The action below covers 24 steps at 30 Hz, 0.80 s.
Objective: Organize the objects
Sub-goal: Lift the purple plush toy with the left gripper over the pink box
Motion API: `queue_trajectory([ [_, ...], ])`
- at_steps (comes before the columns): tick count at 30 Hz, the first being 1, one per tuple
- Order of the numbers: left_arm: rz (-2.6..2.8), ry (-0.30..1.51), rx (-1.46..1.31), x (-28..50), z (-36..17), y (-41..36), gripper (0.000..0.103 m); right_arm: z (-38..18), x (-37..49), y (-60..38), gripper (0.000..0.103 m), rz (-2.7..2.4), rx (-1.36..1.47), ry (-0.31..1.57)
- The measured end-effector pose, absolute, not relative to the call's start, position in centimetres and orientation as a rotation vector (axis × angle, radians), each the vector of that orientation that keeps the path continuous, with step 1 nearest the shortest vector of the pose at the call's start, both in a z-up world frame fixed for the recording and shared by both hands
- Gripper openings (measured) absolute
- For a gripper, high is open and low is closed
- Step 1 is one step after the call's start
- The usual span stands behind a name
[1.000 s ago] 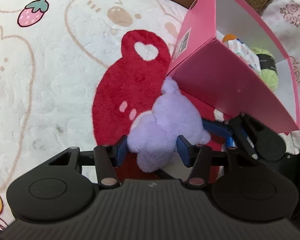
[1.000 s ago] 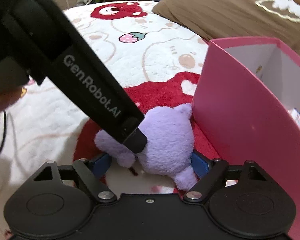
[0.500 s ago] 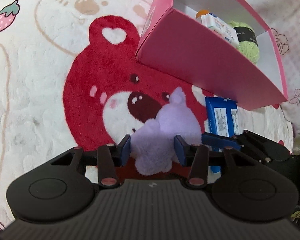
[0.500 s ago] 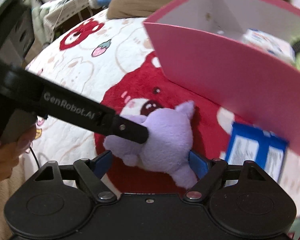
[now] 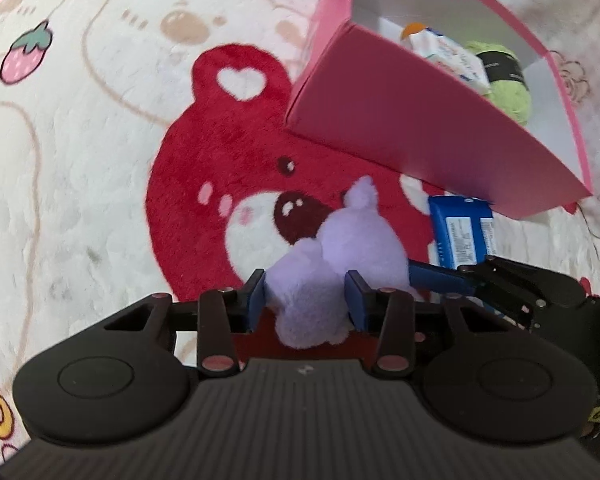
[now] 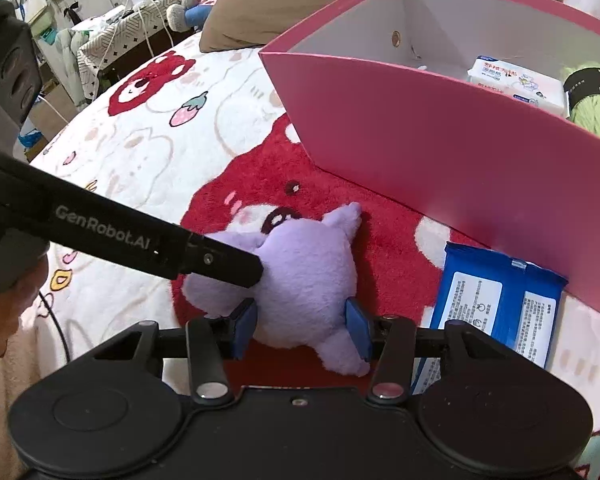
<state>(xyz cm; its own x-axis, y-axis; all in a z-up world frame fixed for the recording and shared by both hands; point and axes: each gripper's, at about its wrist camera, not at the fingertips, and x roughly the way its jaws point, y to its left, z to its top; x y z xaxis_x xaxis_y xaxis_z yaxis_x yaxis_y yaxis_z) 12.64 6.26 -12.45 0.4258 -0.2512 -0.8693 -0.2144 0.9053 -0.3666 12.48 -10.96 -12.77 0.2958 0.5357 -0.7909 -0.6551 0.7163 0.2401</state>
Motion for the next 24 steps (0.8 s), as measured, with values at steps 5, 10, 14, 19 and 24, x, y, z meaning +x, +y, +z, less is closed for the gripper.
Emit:
queue_trajectory([
  [5,-0.031,1.144,-0.457,12.8,-12.2,5.7,0.038,-14.1,12.7,-10.4,0.058,0.772,-0.126,0.999],
  [10,-0.078,1.082,-0.441,12.1,-10.2,5.3,0.038,-13.2,11.4,-10.5,0.054,0.757,-0.115,0.965],
  [14,-0.105,1.047,-0.368,11.6,-8.6,4.0,0.038,-11.8,10.6,-11.0,0.054,0.728,-0.104,0.944],
  [19,-0.15,1.068,-0.364,11.2,-7.5,3.2,0.038,-10.0,9.6,-11.6,0.056,0.686,-0.099,0.934],
  [24,-0.206,1.068,-0.366,10.2,-5.8,2.3,0.038,-8.4,7.6,-12.8,0.057,0.665,-0.102,0.91],
])
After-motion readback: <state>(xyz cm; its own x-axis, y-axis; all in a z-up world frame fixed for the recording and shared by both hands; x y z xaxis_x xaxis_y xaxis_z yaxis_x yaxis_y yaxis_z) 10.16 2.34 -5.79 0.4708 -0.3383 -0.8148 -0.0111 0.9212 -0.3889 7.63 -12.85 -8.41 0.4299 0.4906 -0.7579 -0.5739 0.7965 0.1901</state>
